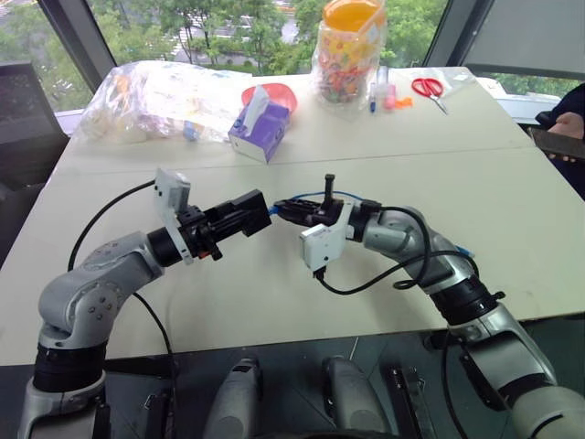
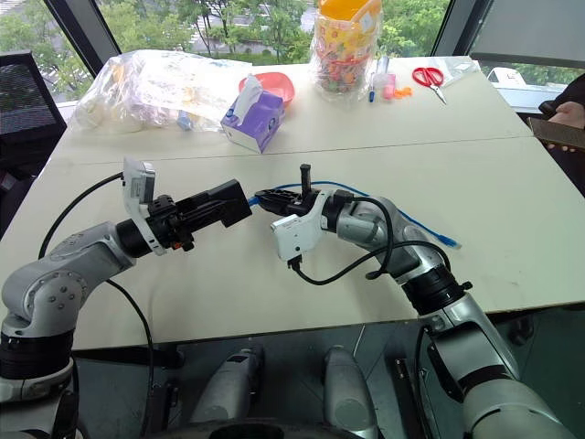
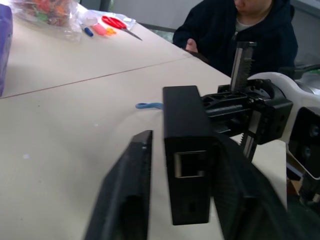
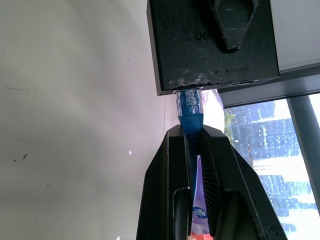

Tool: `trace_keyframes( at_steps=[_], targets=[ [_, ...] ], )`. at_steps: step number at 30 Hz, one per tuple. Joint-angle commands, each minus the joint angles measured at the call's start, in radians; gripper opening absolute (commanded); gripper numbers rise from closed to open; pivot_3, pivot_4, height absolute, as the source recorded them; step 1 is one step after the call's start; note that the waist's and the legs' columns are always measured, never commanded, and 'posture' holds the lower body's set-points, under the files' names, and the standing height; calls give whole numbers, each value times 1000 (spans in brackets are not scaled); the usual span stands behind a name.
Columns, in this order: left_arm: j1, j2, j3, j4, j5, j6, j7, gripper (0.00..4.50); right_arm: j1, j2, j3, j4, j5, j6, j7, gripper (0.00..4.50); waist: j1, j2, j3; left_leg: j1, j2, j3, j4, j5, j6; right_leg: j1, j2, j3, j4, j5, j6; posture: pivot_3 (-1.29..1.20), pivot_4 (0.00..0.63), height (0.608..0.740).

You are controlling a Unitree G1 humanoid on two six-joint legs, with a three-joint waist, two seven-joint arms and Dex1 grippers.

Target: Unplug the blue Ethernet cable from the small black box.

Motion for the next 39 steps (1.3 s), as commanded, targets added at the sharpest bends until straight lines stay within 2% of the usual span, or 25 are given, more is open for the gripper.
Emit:
trace_keyframes(
  at_steps=[1,5,8,11,13,15,19,24,28,31,33,39],
  targets=[
    [15,21,2,-35,0,15,-11,498,-35,-1,-25,-14,24,-5,-9,0,0,0,0,0,0,0,0,0,0,0,0,0,0,0,0,0,150,728],
    [17,34,4,-33,1,30,-6,498,-44,5,-36,-16,77,21,29,0,1,0,0,0,0,0,0,0,0,0,0,0,0,0,0,0,150,728],
    [20,51,7,-36,-1,37,-23,498,-50,5,-39,-20,166,56,108,1227,0,0,0,0,0,0,0,0,0,0,0,0,0,0,0,0,150,728],
    [30,74,22,-37,-5,25,-64,498,-59,-19,-28,-65,327,184,299,2660,-1,0,0,0,0,0,0,0,0,0,0,0,0,0,0,0,150,728],
    [46,98,37,-47,-11,20,-103,498,-69,-21,-43,-121,488,366,432,3681,-1,0,0,0,0,0,0,0,0,0,0,0,0,0,0,0,150,728],
    [58,128,51,-53,-21,25,-139,498,-94,-29,-60,-165,636,559,547,3681,-2,0,0,0,0,0,0,0,0,0,0,0,0,0,0,0,150,728],
    [53,161,74,-49,-33,19,-189,498,-155,-42,-84,-161,836,866,694,3681,-1,0,0,0,0,0,0,0,0,0,0,0,0,0,0,0,150,728],
    [31,170,91,-50,-40,11,-215,498,-254,12,-98,-25,952,1184,724,3681,-1,0,0,-1,0,0,0,0,0,-1,-1,-1,-1,0,0,0,150,728],
    [27,189,100,-58,-53,21,-238,498,-302,75,-119,64,992,1287,718,3681,-1,0,0,-2,0,0,-1,0,0,-2,-1,-1,-1,0,0,0,150,728],
    [26,199,103,-57,-56,22,-245,498,-322,97,-120,105,981,1296,718,2797,-2,1,1,-2,0,0,-1,0,0,-3,-1,-1,-1,0,0,0,150,728],
    [24,204,106,-54,-55,20,-249,498,-331,91,-92,114,960,1299,739,1872,-2,1,1,-2,0,0,-1,0,0,-3,-1,-1,-1,0,0,0,150,728],
    [17,207,109,-51,-54,18,-250,498,-337,95,-54,121,935,1300,776,1872,-2,1,1,-2,0,0,-1,0,0,-3,-1,-1,-1,0,0,0,150,728]
  ],
)
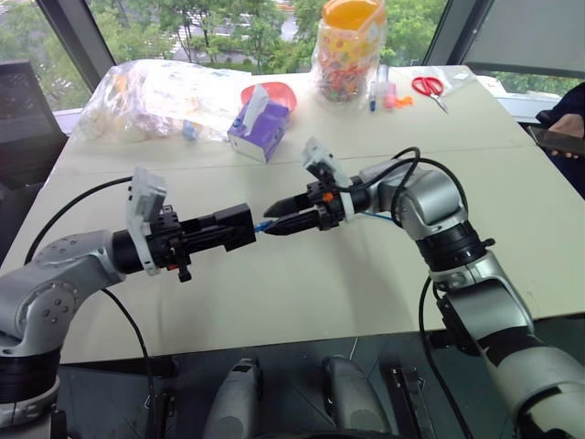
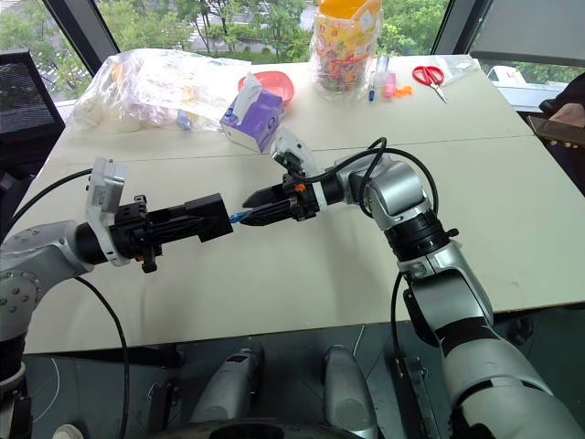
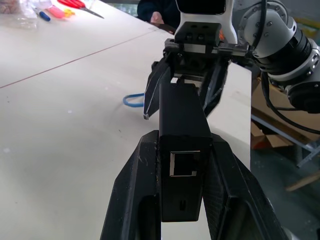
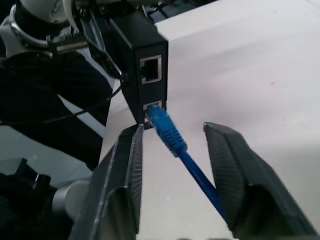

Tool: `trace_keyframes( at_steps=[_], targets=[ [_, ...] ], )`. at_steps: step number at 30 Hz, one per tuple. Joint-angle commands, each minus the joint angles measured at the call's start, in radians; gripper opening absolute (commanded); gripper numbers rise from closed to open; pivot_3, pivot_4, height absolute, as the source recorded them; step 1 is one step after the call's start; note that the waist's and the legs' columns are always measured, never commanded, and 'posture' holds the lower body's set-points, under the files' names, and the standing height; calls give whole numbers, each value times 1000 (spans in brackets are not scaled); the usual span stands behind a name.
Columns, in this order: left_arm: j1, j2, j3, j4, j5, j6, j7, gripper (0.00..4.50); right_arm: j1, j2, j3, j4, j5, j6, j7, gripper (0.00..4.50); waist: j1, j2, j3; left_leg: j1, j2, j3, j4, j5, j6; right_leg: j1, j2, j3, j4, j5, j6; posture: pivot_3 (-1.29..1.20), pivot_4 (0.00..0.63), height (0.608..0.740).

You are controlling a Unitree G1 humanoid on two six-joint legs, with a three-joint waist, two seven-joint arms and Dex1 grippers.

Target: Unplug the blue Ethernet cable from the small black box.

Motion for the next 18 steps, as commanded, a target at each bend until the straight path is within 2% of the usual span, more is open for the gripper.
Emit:
trace_keyframes(
  at_steps=[1,18],
  targets=[
    [-17,12,29,-22,-10,-18,-11,498,-29,0,15,-10,-5,0,36,1872,0,0,0,0,0,0,0,0,0,0,0,0,0,0,0,0,150,728],
    [-18,9,-3,-13,29,-40,-53,498,-50,14,25,-10,-20,15,72,1872,0,0,0,0,0,0,0,0,0,0,0,0,0,0,0,0,150,728]
  ],
)
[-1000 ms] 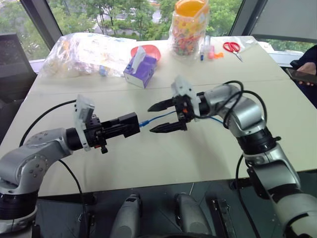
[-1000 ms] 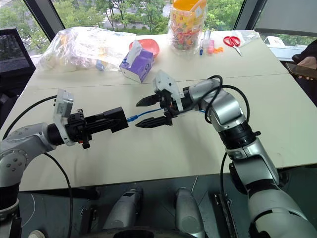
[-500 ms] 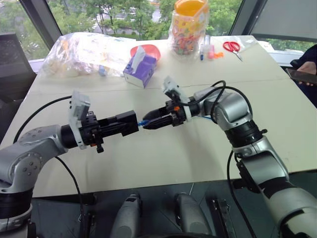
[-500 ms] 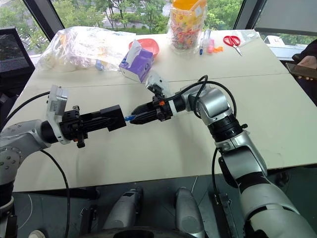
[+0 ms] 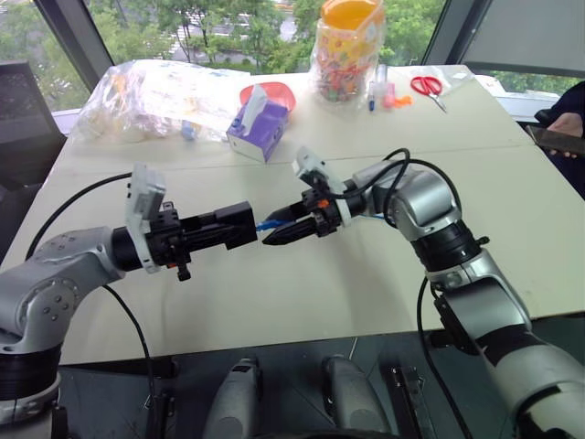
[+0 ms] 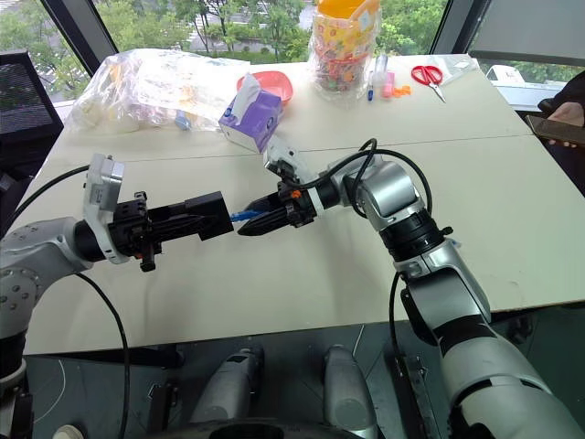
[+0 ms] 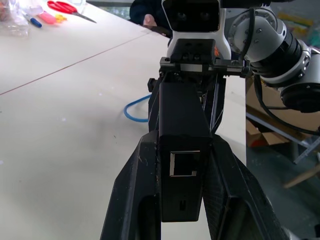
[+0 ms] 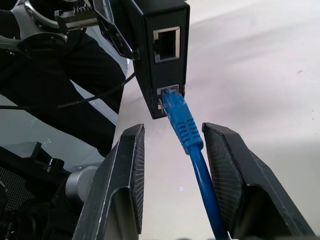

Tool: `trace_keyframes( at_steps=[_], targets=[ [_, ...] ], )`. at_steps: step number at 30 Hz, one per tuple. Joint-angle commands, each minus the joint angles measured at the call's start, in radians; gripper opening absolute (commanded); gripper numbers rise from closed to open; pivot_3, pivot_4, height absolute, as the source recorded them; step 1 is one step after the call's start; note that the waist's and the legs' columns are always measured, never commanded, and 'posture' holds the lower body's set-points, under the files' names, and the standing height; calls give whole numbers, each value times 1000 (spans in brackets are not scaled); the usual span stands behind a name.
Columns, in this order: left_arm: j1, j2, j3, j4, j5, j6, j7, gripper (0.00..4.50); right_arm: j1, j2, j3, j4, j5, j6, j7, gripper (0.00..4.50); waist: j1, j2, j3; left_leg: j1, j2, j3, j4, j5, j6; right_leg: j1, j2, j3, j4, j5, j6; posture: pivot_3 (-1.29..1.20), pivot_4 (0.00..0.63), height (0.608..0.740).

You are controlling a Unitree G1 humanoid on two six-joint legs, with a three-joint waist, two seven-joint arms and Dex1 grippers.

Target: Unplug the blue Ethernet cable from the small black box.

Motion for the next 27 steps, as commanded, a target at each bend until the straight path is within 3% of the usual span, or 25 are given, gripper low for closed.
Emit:
trace_keyframes(
  at_steps=[1,22,25,27],
  targets=[
    [4,11,-3,-18,17,-27,-23,498,-31,1,-8,-9,7,1,20,1872,0,0,0,0,0,0,0,0,0,0,0,0,0,0,0,0,150,728],
    [-5,-11,-19,-7,71,-56,-51,498,-24,7,16,-5,-31,-20,36,1872,0,0,0,0,0,0,0,0,0,0,0,0,0,0,0,0,150,728],
    [3,-7,-28,-9,88,-63,-59,498,-27,12,13,-1,-33,-20,34,1011,0,0,0,0,0,0,0,0,0,0,0,0,0,0,0,0,150,728],
    [7,-7,-29,-11,91,-63,-61,498,-29,13,11,1,-33,-20,34,40,0,0,0,0,0,0,0,0,0,0,0,0,0,0,0,0,150,728]
  ],
)
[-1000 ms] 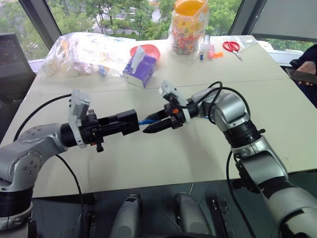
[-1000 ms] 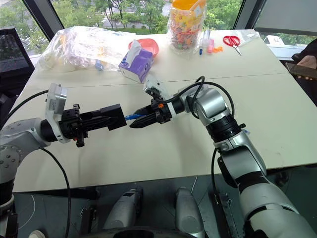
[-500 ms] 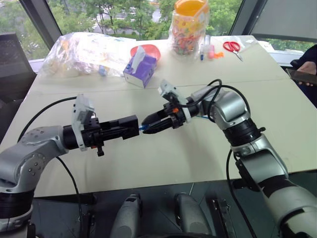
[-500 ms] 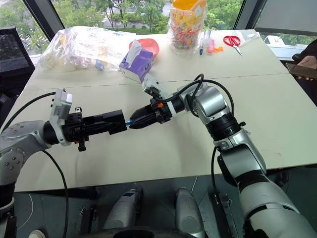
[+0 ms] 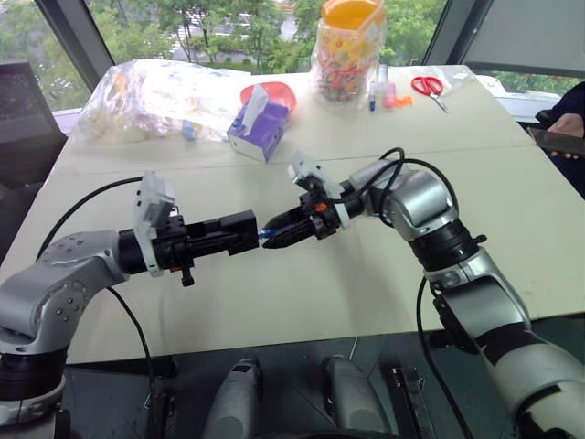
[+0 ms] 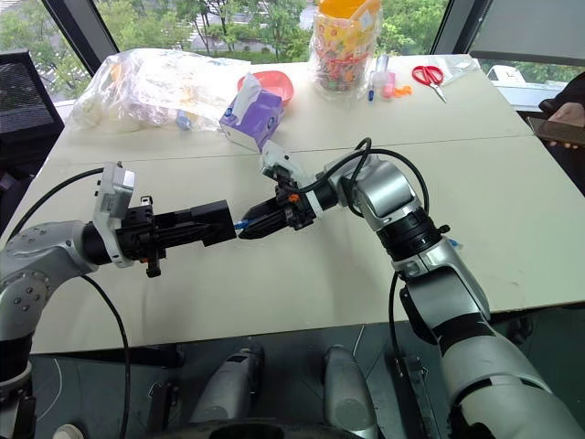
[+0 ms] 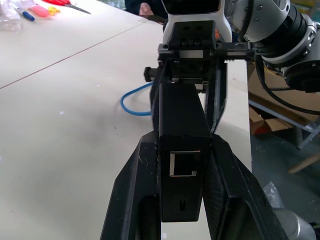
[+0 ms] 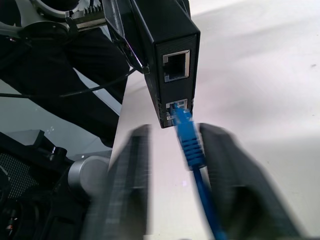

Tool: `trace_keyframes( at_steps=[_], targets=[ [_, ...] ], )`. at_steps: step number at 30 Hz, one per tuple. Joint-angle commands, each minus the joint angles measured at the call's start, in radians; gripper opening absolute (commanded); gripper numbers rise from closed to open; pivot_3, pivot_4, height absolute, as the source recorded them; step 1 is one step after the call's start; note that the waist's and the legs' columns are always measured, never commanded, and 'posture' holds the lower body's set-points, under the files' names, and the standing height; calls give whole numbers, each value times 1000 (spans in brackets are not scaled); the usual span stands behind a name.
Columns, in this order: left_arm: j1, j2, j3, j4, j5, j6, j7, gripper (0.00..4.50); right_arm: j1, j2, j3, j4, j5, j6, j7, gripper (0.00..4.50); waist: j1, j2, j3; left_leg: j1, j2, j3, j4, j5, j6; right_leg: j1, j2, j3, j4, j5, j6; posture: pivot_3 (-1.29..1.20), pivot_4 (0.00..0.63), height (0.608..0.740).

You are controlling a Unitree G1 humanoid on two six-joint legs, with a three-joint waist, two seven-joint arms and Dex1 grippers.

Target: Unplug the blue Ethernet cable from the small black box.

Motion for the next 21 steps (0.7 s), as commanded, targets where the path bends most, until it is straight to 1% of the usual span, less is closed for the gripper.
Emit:
trace_keyframes(
  at_steps=[1,11,14,17,19,20,21],
  targets=[
    [0,4,9,-16,2,-21,-3,498,-25,12,-16,-5,9,-11,4,40,0,0,0,0,0,0,0,0,0,0,0,0,0,0,0,0,150,728],
    [13,14,-4,-10,39,-44,-27,498,-25,7,-10,-11,14,6,18,40,0,0,0,0,0,0,0,0,0,0,0,0,0,0,0,0,150,728],
    [12,13,-4,-5,42,-47,-29,498,-9,-4,-8,-32,17,-23,45,40,0,0,0,0,0,0,0,0,0,0,0,0,0,0,0,0,150,728],
    [11,11,-3,-4,44,-48,-31,498,-5,-3,-7,-32,9,-38,39,40,0,0,0,0,0,0,0,0,0,0,0,0,0,0,0,0,150,728],
    [11,11,-3,-3,44,-50,-31,498,-3,-6,-5,-37,14,-34,47,846,0,0,0,0,0,0,0,0,0,0,0,0,0,0,0,0,150,728],
    [12,10,-2,-3,44,-51,-30,498,-2,0,-9,-33,6,-41,28,1190,0,0,0,0,0,0,0,0,0,0,0,0,0,0,0,0,150,728],
    [12,9,-2,-3,45,-51,-30,498,-4,5,-10,-27,-3,-47,10,1628,0,0,0,0,0,0,0,0,0,0,0,0,0,0,0,0,150,728]
  ],
)
